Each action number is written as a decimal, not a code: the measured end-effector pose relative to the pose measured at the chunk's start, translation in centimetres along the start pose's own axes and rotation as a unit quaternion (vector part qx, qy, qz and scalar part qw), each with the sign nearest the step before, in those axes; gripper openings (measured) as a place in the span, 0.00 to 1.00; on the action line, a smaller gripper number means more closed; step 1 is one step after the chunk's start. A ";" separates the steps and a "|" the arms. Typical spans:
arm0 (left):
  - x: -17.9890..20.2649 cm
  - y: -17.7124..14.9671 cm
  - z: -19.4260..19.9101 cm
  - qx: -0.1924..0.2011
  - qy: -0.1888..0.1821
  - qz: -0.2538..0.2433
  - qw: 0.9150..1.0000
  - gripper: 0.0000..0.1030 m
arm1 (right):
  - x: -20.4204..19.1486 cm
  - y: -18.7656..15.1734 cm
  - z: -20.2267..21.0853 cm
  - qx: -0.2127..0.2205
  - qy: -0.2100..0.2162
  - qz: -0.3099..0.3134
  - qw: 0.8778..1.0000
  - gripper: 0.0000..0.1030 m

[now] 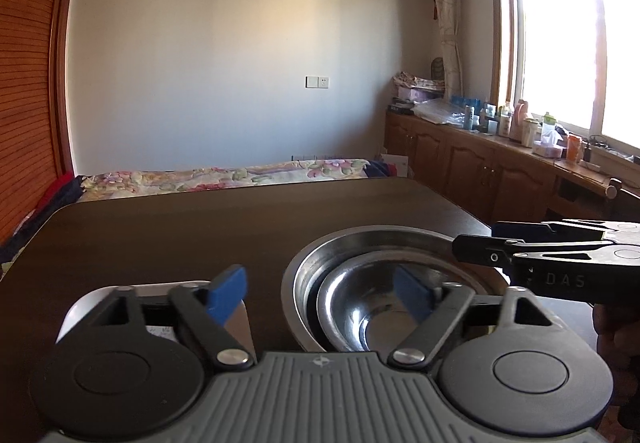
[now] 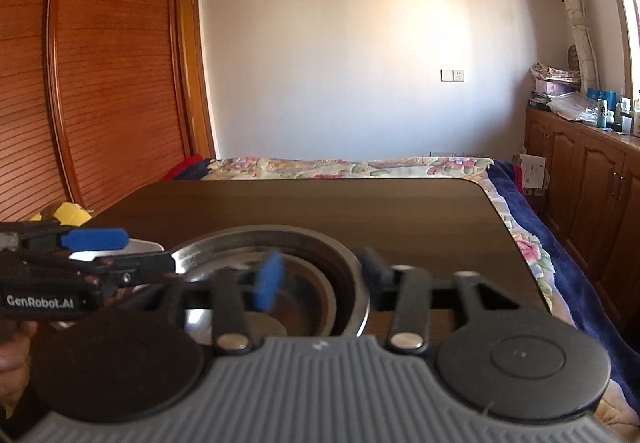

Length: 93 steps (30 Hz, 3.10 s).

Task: Organize plates and bowls

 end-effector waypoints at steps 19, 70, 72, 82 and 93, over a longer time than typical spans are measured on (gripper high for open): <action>-0.4 -1.6 -1.6 -0.011 -0.012 0.021 1.000 0.90 | 2.0 -1.7 -2.0 0.008 -0.015 -0.009 1.000 0.89; -0.7 1.3 -1.4 -0.019 -0.027 0.006 0.999 0.33 | 0.2 0.8 -1.2 0.007 0.026 -0.015 1.000 0.36; -1.0 1.9 -1.2 -0.014 -0.026 0.005 1.000 0.33 | -0.1 1.4 -1.1 0.012 0.027 -0.012 0.999 0.36; -3.0 4.5 0.6 0.003 -0.020 0.007 1.000 0.33 | -1.7 3.9 -0.7 0.028 0.039 -0.010 0.999 0.36; -6.1 5.1 3.1 0.014 0.000 0.012 1.000 0.33 | -5.1 4.2 -1.1 0.028 0.060 -0.007 0.998 0.36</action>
Point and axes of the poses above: each gripper's, at about its wrist camera, not at the fingertips, and z roughly against the way its jaws point, x to its right, y to its top, the point moved 10 cm from there along -z, roughly the way its jaws point, and after that the axes turned 13 degrees about -z, right-handed, at the moved point
